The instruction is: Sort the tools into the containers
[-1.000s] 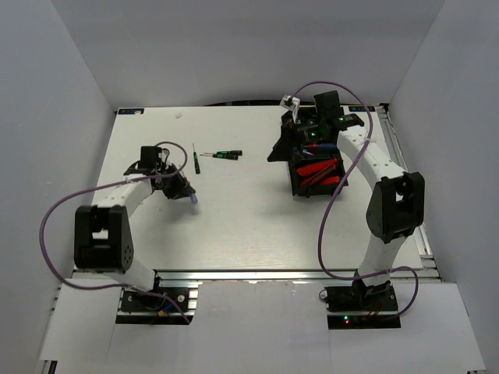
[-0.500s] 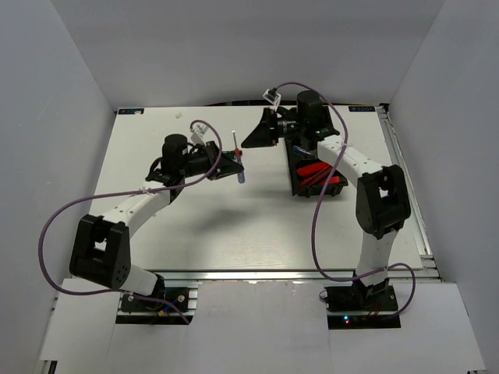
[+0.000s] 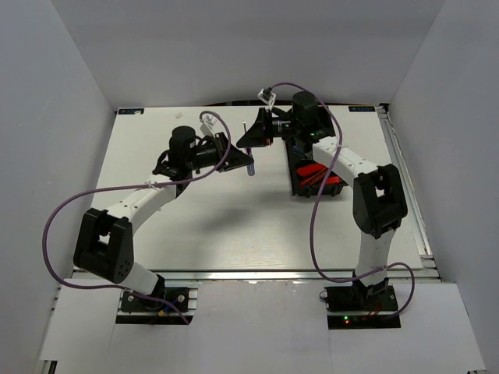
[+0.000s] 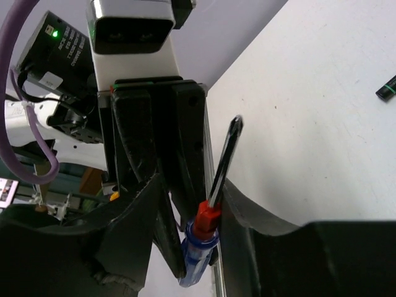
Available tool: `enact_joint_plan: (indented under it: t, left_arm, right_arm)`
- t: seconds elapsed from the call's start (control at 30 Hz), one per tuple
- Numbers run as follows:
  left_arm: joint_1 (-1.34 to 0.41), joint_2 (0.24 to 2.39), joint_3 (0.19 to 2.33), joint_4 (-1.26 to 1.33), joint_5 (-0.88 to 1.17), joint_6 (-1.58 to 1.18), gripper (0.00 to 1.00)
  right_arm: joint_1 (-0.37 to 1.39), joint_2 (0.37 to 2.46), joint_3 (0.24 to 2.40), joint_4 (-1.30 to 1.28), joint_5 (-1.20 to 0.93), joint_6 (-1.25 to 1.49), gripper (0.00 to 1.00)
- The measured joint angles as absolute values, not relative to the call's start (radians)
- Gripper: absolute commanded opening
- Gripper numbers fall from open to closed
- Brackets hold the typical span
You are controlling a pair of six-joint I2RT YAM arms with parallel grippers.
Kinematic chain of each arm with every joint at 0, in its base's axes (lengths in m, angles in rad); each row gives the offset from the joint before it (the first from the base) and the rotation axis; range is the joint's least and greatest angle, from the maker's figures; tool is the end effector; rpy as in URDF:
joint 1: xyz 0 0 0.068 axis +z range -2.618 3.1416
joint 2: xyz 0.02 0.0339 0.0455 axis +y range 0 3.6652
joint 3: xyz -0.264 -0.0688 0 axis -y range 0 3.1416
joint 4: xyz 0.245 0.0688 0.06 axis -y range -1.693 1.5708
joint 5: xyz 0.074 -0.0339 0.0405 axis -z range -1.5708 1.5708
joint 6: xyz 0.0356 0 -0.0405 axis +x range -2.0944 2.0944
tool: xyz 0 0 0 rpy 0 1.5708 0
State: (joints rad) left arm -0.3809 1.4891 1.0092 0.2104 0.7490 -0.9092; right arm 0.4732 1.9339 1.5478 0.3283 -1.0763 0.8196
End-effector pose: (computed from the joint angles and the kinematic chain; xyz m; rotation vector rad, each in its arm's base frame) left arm 0.3066 -0.1489 0.2901 0.0552 2.0766 -1.5359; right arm 0.3899 0.2348 0.3184 -0.6519 1.8437 1.7804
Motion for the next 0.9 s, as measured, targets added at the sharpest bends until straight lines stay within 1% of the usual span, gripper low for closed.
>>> enact_joint_plan:
  t: [0.03, 0.07, 0.1, 0.13, 0.2, 0.23, 0.27, 0.33, 0.37, 0.43, 0.47, 0.53, 0.57, 0.67, 0.7, 0.8, 0.9]
  left_arm:
    - [-0.383, 1.489, 1.009, 0.214, 0.749, -0.910, 0.00]
    - [-0.385, 1.489, 1.009, 0.218, 0.749, -0.910, 0.00]
    - [-0.386, 1.489, 1.009, 0.223, 0.751, -0.910, 0.00]
    - [-0.386, 1.488, 1.010, 0.230, 0.754, -0.910, 0.00]
    - [-0.387, 1.488, 1.010, 0.239, 0.757, -0.908, 0.00]
    - [-0.387, 1.488, 1.010, 0.242, 0.757, -0.905, 0.04]
    - [-0.388, 1.488, 1.010, 0.244, 0.756, -0.903, 0.09]
    - [-0.389, 1.487, 1.010, 0.246, 0.757, -0.902, 0.21]
    - [-0.389, 1.487, 1.010, 0.245, 0.757, -0.900, 0.38]
    - [-0.388, 1.487, 1.010, 0.242, 0.754, -0.897, 0.52]
    - [-0.388, 1.487, 1.010, 0.237, 0.755, -0.892, 0.65]
    - [-0.388, 1.482, 1.009, 0.225, 0.752, -0.872, 0.73]
    - [-0.388, 1.477, 1.008, 0.217, 0.749, -0.862, 0.80]
    - [-0.387, 1.452, 1.005, 0.202, 0.740, -0.834, 0.83]
    - [-0.384, 1.441, 1.005, 0.194, 0.739, -0.824, 0.85]
    - [-0.374, 1.407, 1.005, 0.164, 0.729, -0.787, 0.87]
    - [-0.361, 1.370, 1.005, 0.106, 0.693, -0.734, 0.92]
  right_arm:
    - [0.473, 1.934, 1.548, 0.334, -1.076, 0.825, 0.43]
    - [0.472, 1.934, 1.548, 0.338, -1.075, 0.830, 0.36]
    - [0.472, 1.935, 1.548, 0.342, -1.074, 0.831, 0.32]
    - [0.470, 1.937, 1.548, 0.344, -1.072, 0.834, 0.21]
    - [0.466, 1.939, 1.547, 0.347, -1.069, 0.843, 0.10]
    - [0.465, 1.939, 1.546, 0.347, -1.066, 0.852, 0.01]
    - [0.465, 1.939, 1.546, 0.348, -1.068, 0.855, 0.00]
    - [0.464, 1.939, 1.545, 0.352, -1.069, 0.860, 0.00]
    - [0.464, 1.939, 1.544, 0.356, -1.069, 0.862, 0.00]
    - [0.464, 1.939, 1.542, 0.366, -1.079, 0.860, 0.00]
    - [0.462, 1.939, 1.542, 0.371, -1.085, 0.853, 0.00]
    - [0.457, 1.939, 1.549, 0.361, -1.096, 0.818, 0.00]
    - [0.455, 1.939, 1.552, 0.344, -1.100, 0.789, 0.00]
    - [0.436, 1.939, 1.579, 0.262, -1.103, 0.676, 0.00]
    - [0.426, 1.938, 1.589, 0.229, -1.102, 0.635, 0.00]
    - [0.383, 1.938, 1.621, 0.094, -1.083, 0.482, 0.00]
    - [0.333, 1.938, 1.668, -0.095, -0.992, 0.242, 0.00]
